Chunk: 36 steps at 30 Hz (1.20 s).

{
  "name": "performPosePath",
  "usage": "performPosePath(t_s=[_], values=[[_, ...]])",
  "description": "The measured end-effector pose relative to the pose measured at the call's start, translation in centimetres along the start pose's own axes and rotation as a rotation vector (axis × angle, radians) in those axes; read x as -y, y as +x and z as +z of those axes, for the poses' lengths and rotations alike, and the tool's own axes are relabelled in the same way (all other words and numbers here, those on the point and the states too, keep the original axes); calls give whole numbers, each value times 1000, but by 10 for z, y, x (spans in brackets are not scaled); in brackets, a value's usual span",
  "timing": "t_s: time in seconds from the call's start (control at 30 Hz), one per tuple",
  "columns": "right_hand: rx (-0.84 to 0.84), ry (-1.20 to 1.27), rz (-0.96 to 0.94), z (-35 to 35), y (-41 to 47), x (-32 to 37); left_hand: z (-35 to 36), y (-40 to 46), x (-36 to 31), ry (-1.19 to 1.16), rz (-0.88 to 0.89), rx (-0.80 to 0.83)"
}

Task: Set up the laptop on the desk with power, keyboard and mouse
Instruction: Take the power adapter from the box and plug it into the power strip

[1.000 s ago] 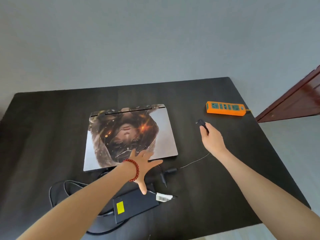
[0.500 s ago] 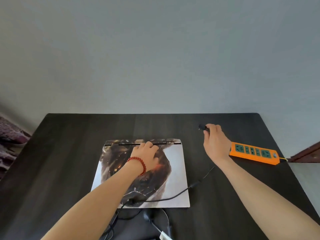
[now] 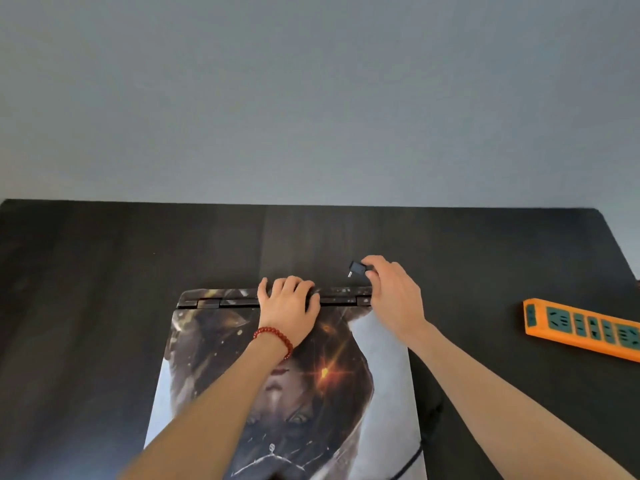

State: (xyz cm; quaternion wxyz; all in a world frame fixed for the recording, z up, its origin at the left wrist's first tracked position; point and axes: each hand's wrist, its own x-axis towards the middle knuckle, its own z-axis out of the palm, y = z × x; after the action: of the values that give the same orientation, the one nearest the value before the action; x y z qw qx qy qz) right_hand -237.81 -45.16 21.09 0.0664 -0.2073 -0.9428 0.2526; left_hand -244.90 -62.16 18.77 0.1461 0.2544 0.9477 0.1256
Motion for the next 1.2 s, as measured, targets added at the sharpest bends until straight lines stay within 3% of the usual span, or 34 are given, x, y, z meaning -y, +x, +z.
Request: performPosePath(t_s=[0.2,0.4,0.53,0.83,0.97,1.2], values=[[-23,19,-4,30,10,-4,14,7,-3,-2,66,-217],[-60,78,104,42,16,-8,16,12,-14,-48,55,-244],[-52,43,30,41,14,-8,19,9,-12,-35,52,-296],[87,-107,-62,35,29,2,18,8,-11,-30,28,-290],[235,-110,-75,41,29,7,18,7,-11,-39,-13,-335],[243,-70,-112,46,28,10,16,7,-12,-86,-54,-323]])
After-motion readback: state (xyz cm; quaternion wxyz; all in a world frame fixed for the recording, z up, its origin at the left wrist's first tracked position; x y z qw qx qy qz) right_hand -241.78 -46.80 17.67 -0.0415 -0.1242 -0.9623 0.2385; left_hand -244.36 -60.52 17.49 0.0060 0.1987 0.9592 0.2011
